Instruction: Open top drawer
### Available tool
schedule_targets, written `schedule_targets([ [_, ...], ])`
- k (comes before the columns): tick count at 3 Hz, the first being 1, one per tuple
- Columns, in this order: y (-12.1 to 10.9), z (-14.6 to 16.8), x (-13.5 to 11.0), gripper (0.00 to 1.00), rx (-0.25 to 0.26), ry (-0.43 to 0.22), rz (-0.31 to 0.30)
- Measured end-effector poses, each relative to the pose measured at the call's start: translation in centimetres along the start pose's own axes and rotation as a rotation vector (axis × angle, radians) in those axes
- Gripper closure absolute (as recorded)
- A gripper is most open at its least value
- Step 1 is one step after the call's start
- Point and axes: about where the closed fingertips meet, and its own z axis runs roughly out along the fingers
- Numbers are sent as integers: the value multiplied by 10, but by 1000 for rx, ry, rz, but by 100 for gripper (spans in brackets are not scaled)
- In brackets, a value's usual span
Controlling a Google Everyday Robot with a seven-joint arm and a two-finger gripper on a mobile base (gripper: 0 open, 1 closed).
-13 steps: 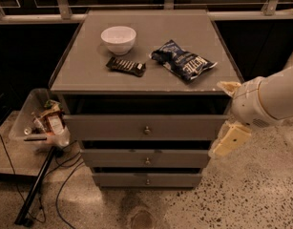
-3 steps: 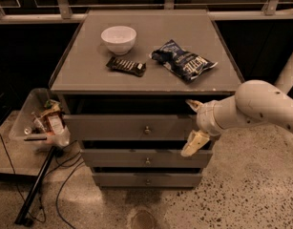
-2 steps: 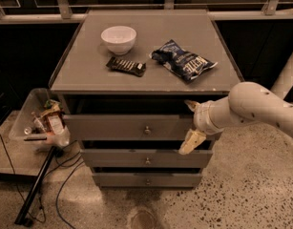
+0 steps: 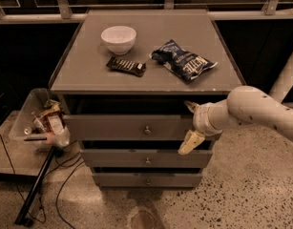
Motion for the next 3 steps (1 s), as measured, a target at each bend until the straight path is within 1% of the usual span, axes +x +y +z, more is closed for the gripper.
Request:
schedule_targets([
  [1, -6, 11, 11, 0, 15, -8, 12],
  [2, -6, 26, 30, 0, 21, -6, 43],
  [3, -6, 26, 30, 0, 21, -6, 43],
])
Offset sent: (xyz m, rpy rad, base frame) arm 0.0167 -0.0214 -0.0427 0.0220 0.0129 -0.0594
